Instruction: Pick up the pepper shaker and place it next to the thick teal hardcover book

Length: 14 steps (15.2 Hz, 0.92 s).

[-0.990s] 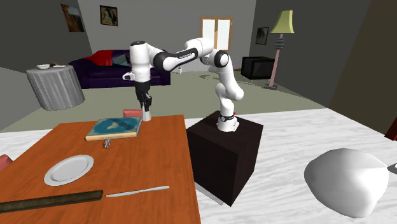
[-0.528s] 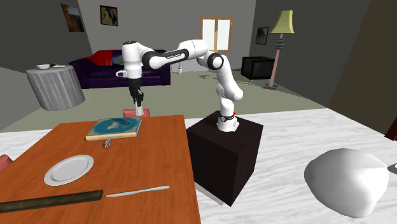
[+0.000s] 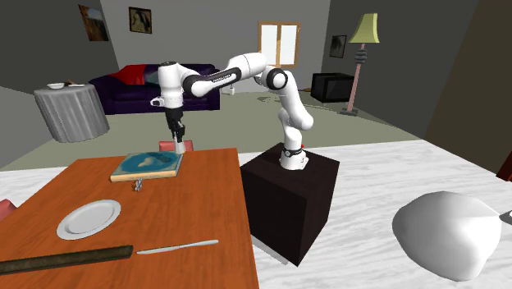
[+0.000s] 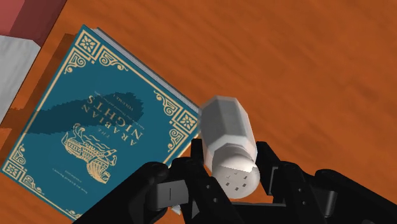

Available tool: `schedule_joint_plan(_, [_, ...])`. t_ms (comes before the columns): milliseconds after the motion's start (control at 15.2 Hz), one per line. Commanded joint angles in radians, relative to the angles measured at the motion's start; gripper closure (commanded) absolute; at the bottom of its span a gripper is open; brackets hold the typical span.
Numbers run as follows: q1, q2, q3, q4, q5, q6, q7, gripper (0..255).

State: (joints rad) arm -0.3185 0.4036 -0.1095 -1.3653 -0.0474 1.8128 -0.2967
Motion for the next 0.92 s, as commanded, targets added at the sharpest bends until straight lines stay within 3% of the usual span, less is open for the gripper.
schedule_joint_plan(0, [0.001,0.001,0.001,-0.028,-0.001,0.029,0.003,255])
schedule_joint_plan(858, [0.002,0.025,0.002,-0.167,-0.002,0.192,0.014,255])
